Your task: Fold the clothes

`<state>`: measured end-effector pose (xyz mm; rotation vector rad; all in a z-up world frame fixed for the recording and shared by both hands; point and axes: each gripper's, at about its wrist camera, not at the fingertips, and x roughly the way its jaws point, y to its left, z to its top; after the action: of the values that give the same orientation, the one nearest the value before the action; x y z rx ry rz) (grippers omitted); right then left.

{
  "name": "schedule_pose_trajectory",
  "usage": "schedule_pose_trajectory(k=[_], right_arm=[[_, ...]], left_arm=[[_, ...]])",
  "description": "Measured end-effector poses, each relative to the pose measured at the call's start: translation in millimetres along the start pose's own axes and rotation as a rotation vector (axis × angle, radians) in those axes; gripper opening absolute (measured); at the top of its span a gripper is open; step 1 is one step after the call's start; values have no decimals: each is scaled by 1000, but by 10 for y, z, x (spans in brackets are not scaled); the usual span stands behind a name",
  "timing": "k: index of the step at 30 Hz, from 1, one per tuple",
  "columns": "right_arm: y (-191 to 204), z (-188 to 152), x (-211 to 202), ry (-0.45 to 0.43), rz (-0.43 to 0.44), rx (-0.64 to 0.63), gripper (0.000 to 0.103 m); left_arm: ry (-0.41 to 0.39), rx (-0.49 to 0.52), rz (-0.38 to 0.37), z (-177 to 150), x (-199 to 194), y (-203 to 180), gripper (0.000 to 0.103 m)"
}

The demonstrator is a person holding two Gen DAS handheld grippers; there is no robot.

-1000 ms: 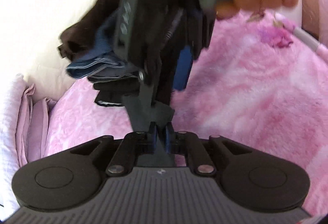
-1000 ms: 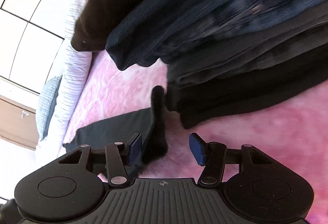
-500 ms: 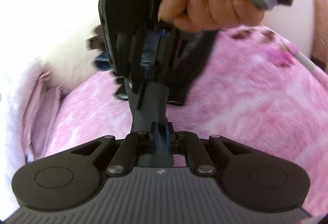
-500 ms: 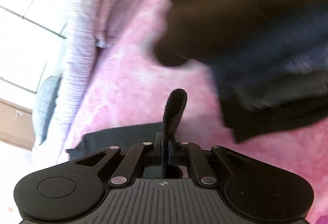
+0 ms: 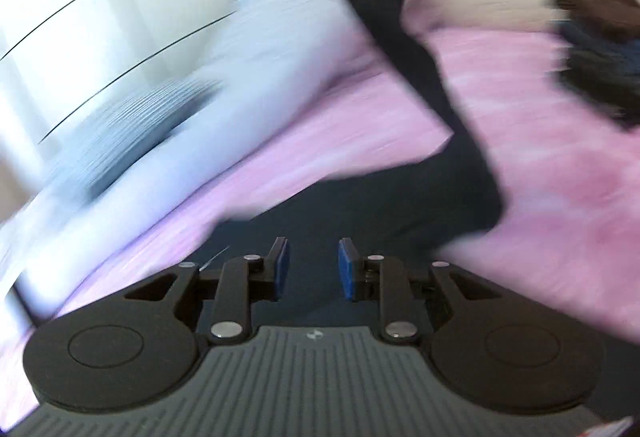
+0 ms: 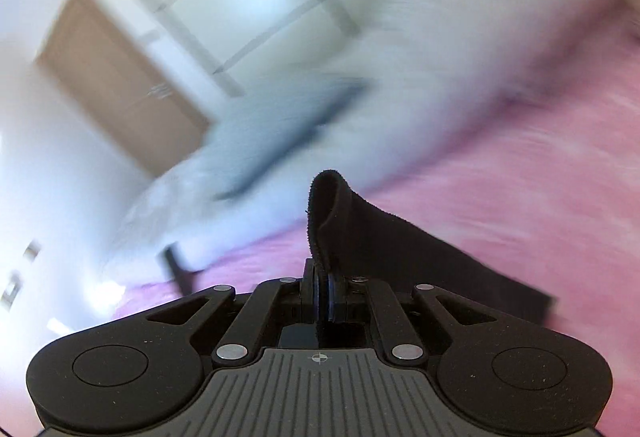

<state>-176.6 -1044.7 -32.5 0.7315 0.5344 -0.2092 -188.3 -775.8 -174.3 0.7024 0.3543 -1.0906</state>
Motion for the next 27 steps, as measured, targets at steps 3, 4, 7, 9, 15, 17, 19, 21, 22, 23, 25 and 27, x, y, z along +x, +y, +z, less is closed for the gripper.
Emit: schedule_pose_trajectory(k=[3, 4, 7, 9, 15, 17, 19, 21, 22, 23, 25, 27], right_arm=[[950, -431, 792, 64, 75, -179, 5], [1183, -668, 1008, 91, 75, -258, 5], [1641, -1480, 1766, 221, 101, -365, 5], [1808, -2098, 2210, 316, 94, -414, 6], [1737, -3043, 2770, 460, -77, -565, 34], [1679, -2895, 2689, 460, -90, -533, 59], [1759, -2736, 2508, 454, -113, -510, 59], [1661, -2562, 2212, 421, -142, -481, 59], [1560, -2464, 2091, 401, -159, -463, 59], [1444, -2382, 1981, 380, -184, -445, 59], [1089, -2173, 1813, 328, -254, -373, 59], [732, -1987, 1734, 276, -291, -279, 59]], left_arm=[[73, -93, 129, -453, -253, 792, 23], [98, -117, 164, -614, -339, 1029, 23], [158, -152, 226, -1089, -557, 1593, 24], [196, -160, 227, -1381, -616, 1833, 24], [232, -175, 140, -1819, -646, 2180, 24], [218, -182, 107, -1820, -609, 2202, 24], [203, -176, 67, -1805, -518, 2166, 26], [191, -153, 20, -1738, -403, 2068, 27], [185, -140, -2, -1709, -333, 2016, 29], [181, -128, -21, -1684, -255, 1958, 29], [184, -116, -48, -1637, -55, 1863, 30], [204, -119, -60, -1593, 165, 1814, 30]])
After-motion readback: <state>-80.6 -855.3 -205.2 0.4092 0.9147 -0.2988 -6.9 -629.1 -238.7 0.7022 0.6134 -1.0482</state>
